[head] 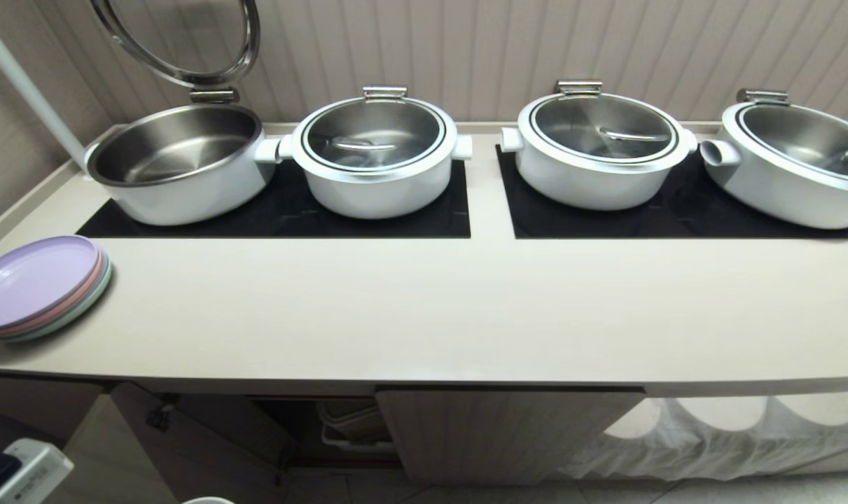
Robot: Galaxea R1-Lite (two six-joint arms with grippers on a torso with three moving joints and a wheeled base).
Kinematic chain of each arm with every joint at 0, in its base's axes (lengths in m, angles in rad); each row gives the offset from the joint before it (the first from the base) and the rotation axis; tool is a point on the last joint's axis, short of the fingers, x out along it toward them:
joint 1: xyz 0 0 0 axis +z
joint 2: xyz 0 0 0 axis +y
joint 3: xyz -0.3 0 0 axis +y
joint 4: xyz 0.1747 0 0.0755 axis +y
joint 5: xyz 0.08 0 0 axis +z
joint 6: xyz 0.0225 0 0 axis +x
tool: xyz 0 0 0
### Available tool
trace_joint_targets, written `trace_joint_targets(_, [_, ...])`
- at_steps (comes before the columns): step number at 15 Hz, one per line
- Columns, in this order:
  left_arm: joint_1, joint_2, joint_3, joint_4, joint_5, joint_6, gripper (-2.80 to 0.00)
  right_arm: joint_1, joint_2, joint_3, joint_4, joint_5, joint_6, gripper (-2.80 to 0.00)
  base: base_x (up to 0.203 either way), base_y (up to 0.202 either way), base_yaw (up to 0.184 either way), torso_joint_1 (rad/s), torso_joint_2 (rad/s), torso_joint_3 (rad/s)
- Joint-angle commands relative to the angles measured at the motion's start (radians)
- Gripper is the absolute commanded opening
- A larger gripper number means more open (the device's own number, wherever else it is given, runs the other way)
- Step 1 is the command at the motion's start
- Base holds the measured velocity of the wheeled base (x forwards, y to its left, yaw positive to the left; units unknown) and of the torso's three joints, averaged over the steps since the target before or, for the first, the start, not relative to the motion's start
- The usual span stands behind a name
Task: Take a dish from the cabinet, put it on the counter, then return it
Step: Place it on the table
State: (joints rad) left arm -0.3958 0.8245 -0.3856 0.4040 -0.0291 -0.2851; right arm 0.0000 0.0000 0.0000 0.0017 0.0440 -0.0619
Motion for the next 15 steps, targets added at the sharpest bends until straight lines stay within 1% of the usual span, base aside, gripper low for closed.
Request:
trace_joint_targets(1, [-0.005, 0.005, 0.002, 0.015, 0.0, -0.002, -2.8, 0.0, 0.0, 0.0, 0.0, 0.0, -0.001, -2.8, 0.0, 0.0, 0.0, 0.076, -0.15, -0.062])
trace_joint_targets(4, [-0.014, 0.004, 0.001, 0.019, 0.0, -0.002, -2.8, 0.0, 0.0, 0.0, 0.0, 0.001, -0.001, -2.8, 0.0, 0.0, 0.0, 0.07, -0.14, -0.069])
trace_joint_targets(8, [-0.011, 0.004, -0.029, 0.018, 0.0, -0.003, -2.8, 0.002, 0.0, 0.0, 0.001, 0.0, 0.002, -2.8, 0.0, 0.0, 0.0, 0.0, 0.0, 0.0])
trace_joint_targets(15, [-0.012, -0.001, -0.018, 0.018, -0.006, -0.003, -2.8, 0.0, 0.0, 0.0, 0.001, 0.001, 0.002, -2.8, 0.0, 0.0, 0.0, 0.0, 0.0, 0.0])
